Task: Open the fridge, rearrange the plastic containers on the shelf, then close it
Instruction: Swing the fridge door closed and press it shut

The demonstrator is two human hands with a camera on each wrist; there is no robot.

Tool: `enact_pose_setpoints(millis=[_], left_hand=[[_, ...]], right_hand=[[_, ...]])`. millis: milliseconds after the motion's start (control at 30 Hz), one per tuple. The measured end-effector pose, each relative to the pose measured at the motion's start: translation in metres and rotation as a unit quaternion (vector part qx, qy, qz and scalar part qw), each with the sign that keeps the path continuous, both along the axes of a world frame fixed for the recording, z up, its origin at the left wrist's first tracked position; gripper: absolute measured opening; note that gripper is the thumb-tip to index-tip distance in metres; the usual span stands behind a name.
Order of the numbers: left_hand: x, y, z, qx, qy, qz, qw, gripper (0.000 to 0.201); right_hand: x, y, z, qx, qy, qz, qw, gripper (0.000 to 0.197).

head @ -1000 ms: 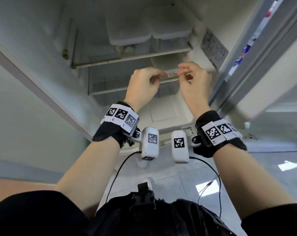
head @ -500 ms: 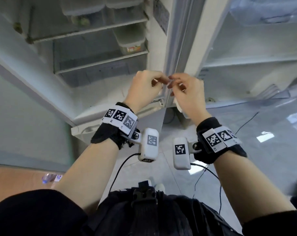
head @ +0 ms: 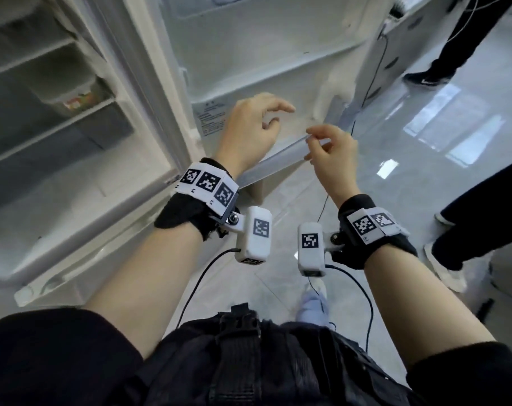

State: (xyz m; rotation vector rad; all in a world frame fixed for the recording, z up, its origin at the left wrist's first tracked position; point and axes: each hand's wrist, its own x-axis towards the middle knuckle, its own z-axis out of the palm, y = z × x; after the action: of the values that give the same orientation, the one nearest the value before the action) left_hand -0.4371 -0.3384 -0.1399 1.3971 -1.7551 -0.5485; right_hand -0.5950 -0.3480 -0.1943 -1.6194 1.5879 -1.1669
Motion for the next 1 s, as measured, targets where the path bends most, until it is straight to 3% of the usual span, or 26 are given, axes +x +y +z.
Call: enact_pose_setpoints(millis=[167, 467, 633, 733, 833, 1000], left_hand=[[-0.075, -0.06, 0.005, -0.046, 0.0, 0.011, 0.999, 0.036], [-0.17, -0.142, 0.024, -0.033, -0.027, 0.102, 0.994, 0.029], [-0.184, -0.177, 0.034, -0.029, -0.013, 0.187, 0.982, 0.019], [-0.185, -0.196, 0.039, -0.031, -0.024, 0.219, 0.975, 0.028], [-0.182, -0.214, 0.038, -0.013, -0.022, 0.224, 0.974, 0.039], [-0.178, -0.226, 0.036, -0.012, -0.05, 0.219, 0.974, 0.041]], right_hand=[[-0.076, -0.059, 0.0, -0.023, -0.015, -0.024, 0.999, 0.023], [-0.174, -0.162, 0.027, -0.016, 0.001, 0.078, 0.997, 0.034], [-0.177, -0.213, 0.036, -0.003, -0.003, 0.15, 0.989, 0.038], [-0.17, -0.244, 0.042, 0.001, -0.001, 0.176, 0.984, 0.04], [-0.159, -0.269, 0.047, 0.025, -0.03, 0.193, 0.98, 0.043], [-0.136, -0.301, 0.047, 0.091, -0.093, 0.254, 0.958, 0.053]])
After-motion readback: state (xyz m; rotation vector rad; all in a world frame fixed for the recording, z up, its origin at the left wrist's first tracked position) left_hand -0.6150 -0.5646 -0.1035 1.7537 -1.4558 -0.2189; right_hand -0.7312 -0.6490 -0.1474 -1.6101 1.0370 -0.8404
